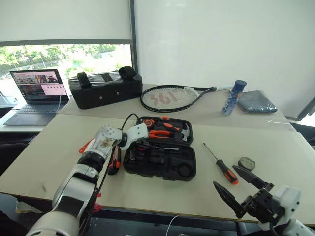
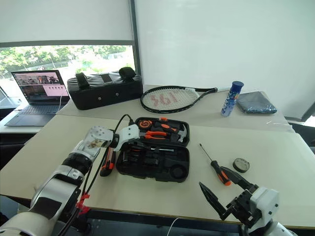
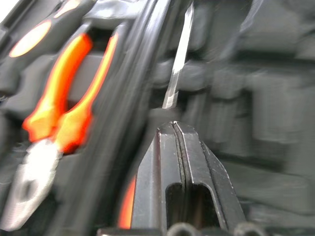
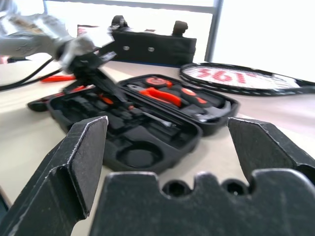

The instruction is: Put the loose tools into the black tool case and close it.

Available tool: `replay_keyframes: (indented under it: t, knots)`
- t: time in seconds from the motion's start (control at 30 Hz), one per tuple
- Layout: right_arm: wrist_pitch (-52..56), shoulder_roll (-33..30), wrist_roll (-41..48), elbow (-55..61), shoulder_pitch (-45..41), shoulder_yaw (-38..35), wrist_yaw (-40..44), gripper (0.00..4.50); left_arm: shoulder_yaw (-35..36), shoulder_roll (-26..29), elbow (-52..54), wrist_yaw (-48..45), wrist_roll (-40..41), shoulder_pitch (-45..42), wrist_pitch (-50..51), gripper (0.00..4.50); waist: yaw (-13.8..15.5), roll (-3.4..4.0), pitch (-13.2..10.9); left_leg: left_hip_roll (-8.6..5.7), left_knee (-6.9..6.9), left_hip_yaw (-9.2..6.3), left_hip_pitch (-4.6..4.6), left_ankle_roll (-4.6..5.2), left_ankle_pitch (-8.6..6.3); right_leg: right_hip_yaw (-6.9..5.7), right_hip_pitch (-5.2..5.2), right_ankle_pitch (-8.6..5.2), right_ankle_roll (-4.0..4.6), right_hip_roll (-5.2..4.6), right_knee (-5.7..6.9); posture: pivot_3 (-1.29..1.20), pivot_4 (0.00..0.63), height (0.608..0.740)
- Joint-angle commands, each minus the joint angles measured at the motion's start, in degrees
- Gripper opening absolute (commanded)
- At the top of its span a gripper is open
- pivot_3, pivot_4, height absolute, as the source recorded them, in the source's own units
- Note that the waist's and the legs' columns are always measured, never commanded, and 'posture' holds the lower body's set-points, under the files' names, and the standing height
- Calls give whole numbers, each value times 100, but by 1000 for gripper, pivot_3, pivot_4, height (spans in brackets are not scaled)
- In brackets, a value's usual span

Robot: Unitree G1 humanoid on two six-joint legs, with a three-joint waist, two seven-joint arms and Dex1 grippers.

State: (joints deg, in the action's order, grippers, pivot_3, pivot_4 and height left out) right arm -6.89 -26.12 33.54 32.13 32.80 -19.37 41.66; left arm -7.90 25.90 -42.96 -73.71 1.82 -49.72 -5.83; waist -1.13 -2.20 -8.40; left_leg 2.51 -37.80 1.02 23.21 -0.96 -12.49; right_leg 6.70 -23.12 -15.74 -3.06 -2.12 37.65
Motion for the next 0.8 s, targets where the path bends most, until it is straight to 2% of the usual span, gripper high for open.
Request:
replay_keyframes:
  t: [0.03, 0.17, 0.27, 0.33, 0.53, 0.6, 0.8]
  knots:
    - [-98, -71, 241, 92, 386, -476, 291, 4500, 896, 572, 987, -805, 1259, 262, 267, 1411, -25, 1, -1, 0, 0, 0, 8, 0, 0, 1, -10, 17, 29, 1, 1, 0, 150, 740]
    - [-468, 90, 186, -241, 858, -877, 630, 4500, 1495, 1385, 1628, -1332, 1898, 1211, 635, 2915, -90, 7, -1, 4, 4, -2, -1, 1, -2, -3, -3, 19, 39, 2, -1, 0, 150, 740]
    - [-832, 300, -63, -524, 1057, -1018, 724, 4500, 1821, 1950, 1867, -1480, 2003, 2187, 644, 4001, -142, 11, -1, 9, 4, 2, -16, 2, -2, -2, 8, 4, 20, -1, 1, 0, 150, 740]
    - [-1041, 408, -235, -758, 1091, -1058, 743, 4500, 1990, 2180, 1923, -1522, 2041, 2758, 559, 4444, -137, 8, -4, 20, 4, 6, -22, 1, -2, -6, 9, -6, 19, 2, 3, 0, 150, 740]
    - [-981, 292, -704, -1177, 1124, -1077, 588, 4500, 2414, 2394, 2301, -1382, 2290, 3580, 644, 4444, -67, 1, -7, 33, 4, 16, -29, -3, 1, -17, 9, -28, 59, -20, 3, 0, 150, 740]
    - [-405, 11, -649, -958, 879, -1076, 315, 4500, 2490, 2357, 2664, -1330, 2508, 3753, 877, 4444, -65, 3, -7, 33, 4, 26, -29, -3, 0, -15, 7, -29, 59, -30, 3, 0, 150, 740]
    - [1524, -1391, -544, -875, -480, -738, 91, 4500, 2333, 2169, 3584, -1175, 2960, 3930, 1473, 4444, -143, 1, -7, 28, 4, 54, -36, -2, 1, 10, 6, -14, 44, -23, 6, 0, 150, 740]
